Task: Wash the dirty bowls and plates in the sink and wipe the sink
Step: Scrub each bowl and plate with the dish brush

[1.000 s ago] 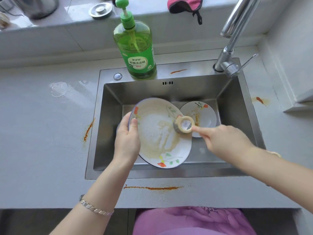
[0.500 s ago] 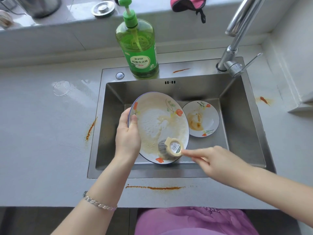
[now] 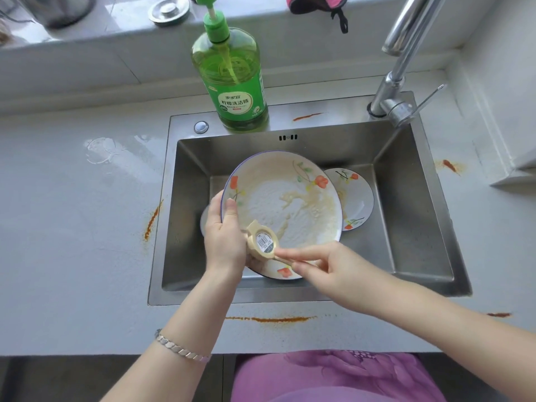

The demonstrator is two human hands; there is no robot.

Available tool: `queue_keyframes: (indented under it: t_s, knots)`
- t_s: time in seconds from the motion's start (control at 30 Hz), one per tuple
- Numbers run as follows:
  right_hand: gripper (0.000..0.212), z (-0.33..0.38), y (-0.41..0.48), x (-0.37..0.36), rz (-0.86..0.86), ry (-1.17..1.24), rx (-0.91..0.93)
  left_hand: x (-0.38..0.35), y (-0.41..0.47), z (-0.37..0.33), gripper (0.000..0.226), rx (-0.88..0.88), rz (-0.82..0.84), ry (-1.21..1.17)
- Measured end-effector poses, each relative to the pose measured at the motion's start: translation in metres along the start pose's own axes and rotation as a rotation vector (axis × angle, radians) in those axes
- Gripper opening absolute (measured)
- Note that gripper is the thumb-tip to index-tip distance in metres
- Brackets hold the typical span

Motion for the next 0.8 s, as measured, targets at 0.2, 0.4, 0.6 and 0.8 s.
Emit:
queue_keyframes:
  t_s: [0.2,0.4,0.6,0.8]
  knots:
    - [0.032,-0.019,-0.010,0.018,0.075,-0.261,-0.086,0.016,0.013,0.003,0.018,-0.002,-0.040,0.001]
    - [0.032,-0.015,-0.005,0.004,0.131,-0.180,-0.046,0.015,0.008,0.005,0.019,0.029,-0.028,-0.004]
    - [0.038,-0.044,0.002,0.059,-0.020,-0.761,-0.089,0.012,0.008,0.007,0.021,-0.005,0.065,0.152]
    - [0.047,-0.053,0.016,0.073,-0.087,-1.136,-0.033,0.000,0.005,0.015,0.023,0.084,0.147,0.202]
Point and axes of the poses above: each hand's wrist, its own y-axis towards the middle knuckle, its own x-axis out of the back of the hand, z = x × y, the point moved 5 cm from there along y, towards the middle knuckle, and after that the axes turned 14 degrees about x, right-handed, at the moved point
